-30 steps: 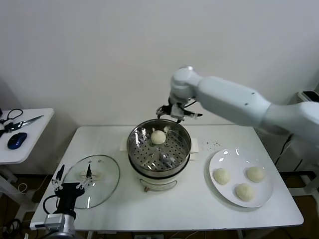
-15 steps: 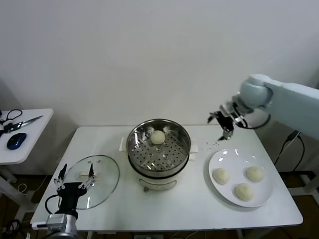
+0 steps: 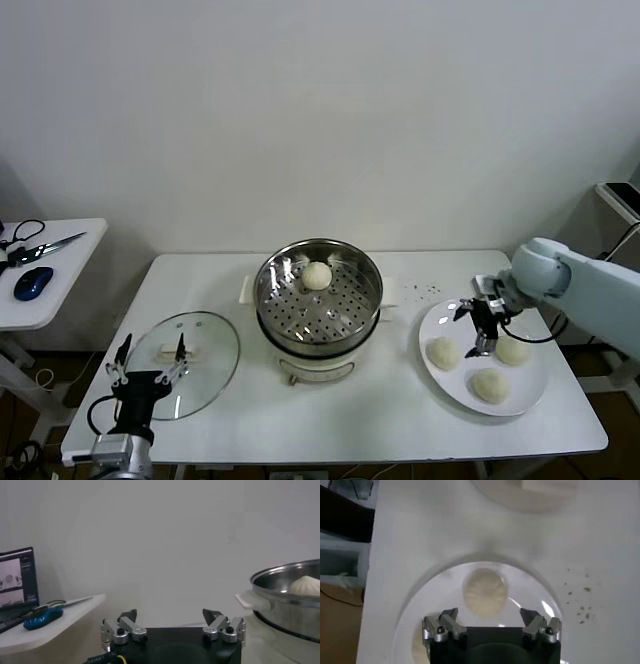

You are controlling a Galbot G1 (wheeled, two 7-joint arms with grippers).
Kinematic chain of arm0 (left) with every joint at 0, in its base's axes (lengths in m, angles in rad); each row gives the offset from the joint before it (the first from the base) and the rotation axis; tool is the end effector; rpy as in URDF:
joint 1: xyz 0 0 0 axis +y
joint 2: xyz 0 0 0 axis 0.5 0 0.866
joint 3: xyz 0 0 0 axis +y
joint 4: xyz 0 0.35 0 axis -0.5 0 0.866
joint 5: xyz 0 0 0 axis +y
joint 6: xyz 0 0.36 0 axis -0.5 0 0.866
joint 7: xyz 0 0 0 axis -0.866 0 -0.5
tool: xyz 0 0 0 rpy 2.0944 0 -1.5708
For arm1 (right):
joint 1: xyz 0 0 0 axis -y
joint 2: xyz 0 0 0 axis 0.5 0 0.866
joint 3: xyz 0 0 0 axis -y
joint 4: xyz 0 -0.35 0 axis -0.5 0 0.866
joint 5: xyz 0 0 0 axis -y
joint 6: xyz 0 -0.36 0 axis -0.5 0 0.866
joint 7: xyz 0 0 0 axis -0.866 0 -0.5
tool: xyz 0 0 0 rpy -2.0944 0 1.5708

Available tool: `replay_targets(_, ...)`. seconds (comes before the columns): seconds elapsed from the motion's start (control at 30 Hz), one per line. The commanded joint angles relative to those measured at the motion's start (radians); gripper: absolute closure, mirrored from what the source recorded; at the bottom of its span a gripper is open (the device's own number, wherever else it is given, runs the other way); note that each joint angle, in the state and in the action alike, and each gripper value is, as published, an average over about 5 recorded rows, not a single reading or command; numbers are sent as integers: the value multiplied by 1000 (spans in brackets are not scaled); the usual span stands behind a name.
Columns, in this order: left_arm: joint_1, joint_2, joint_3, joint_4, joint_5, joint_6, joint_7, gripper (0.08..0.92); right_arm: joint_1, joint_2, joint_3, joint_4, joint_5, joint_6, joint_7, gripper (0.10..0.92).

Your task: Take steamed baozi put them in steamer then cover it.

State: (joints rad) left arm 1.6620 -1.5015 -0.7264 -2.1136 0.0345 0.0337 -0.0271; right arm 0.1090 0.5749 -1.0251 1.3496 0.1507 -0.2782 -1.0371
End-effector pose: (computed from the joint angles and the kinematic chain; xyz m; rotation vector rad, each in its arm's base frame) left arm 0.1547 0.0733 -0.3043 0.2450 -3.0185 -0.3075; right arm 0.4864 -0.1691 -0.2056 1.2899 -1.4056 1.1881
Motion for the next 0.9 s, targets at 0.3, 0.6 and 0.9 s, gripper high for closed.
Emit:
replay_targets(0.3, 4, 1, -6, 19, 2, -9, 0, 177, -181, 104, 135, -135, -54, -18, 2, 203)
replay_targets(0.6, -2, 2, -4, 22, 7, -7, -1, 177, -166, 149, 148, -176, -46, -8, -6, 203)
replay_targets(0.9, -3, 1, -4, 25, 6, -9, -1, 177, -147, 149, 132, -182, -35, -3, -17, 216)
